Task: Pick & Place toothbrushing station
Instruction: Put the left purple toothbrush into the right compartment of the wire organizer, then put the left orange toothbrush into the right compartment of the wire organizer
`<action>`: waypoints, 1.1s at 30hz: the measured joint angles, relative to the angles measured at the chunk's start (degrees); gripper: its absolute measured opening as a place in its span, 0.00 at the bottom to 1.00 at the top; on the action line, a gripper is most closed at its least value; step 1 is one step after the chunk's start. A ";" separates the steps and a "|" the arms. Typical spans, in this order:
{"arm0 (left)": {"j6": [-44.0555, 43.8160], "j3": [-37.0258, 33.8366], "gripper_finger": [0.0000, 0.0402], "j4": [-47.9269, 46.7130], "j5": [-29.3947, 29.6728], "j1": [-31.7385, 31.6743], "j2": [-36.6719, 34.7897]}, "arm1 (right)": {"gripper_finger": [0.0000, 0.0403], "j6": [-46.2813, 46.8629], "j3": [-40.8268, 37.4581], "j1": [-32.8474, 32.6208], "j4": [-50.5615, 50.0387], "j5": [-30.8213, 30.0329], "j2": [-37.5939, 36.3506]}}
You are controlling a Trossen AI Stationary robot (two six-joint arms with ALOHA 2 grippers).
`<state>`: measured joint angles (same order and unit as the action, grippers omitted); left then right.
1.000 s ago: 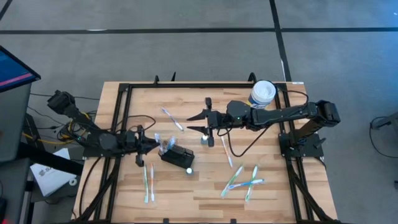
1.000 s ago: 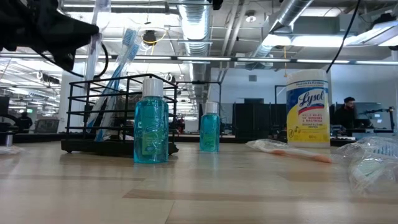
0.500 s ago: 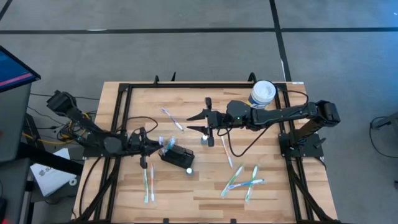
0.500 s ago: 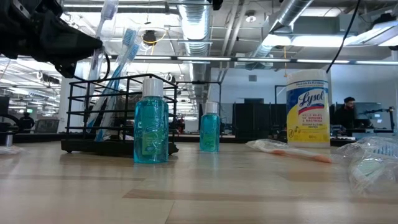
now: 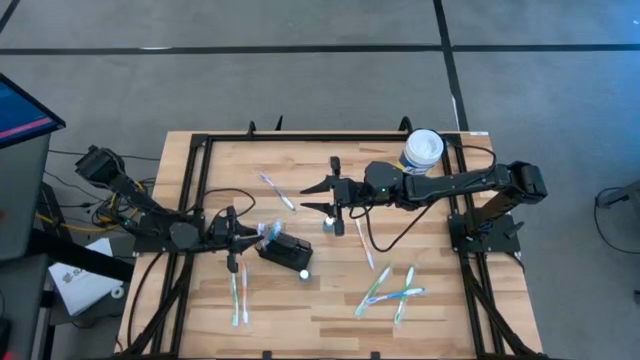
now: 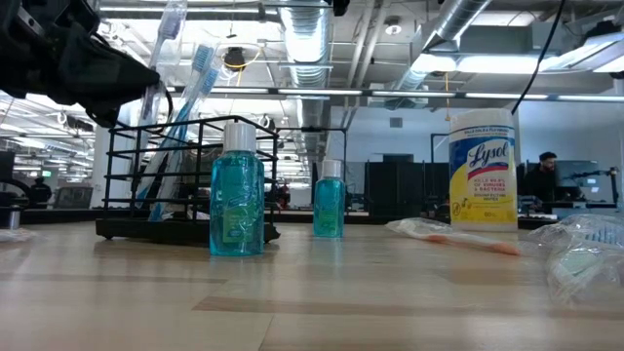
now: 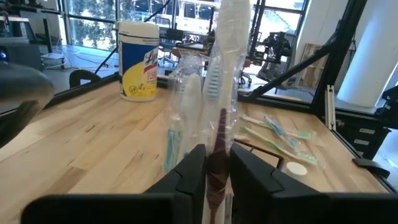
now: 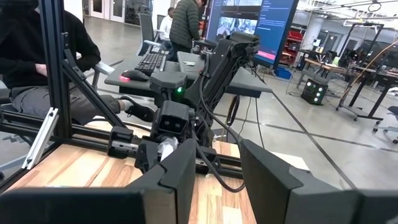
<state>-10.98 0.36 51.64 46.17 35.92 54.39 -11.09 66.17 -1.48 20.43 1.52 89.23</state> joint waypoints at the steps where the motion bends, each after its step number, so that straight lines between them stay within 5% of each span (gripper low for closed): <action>1: 0.00 0.00 0.18 0.00 0.02 0.00 0.00 | 0.29 0.00 0.00 -0.01 0.00 0.00 0.00; 16: 0.55 -0.02 0.19 1.31 0.02 0.00 0.00 | 0.29 0.00 0.00 0.00 0.00 0.00 0.00; 33: 13.30 3.29 0.19 4.67 4.42 6.01 -2.29 | 0.29 0.00 -0.02 0.00 -1.75 0.00 -0.02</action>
<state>2.32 3.65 56.30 50.60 41.93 52.10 -11.09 66.15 -1.48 18.68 1.52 89.21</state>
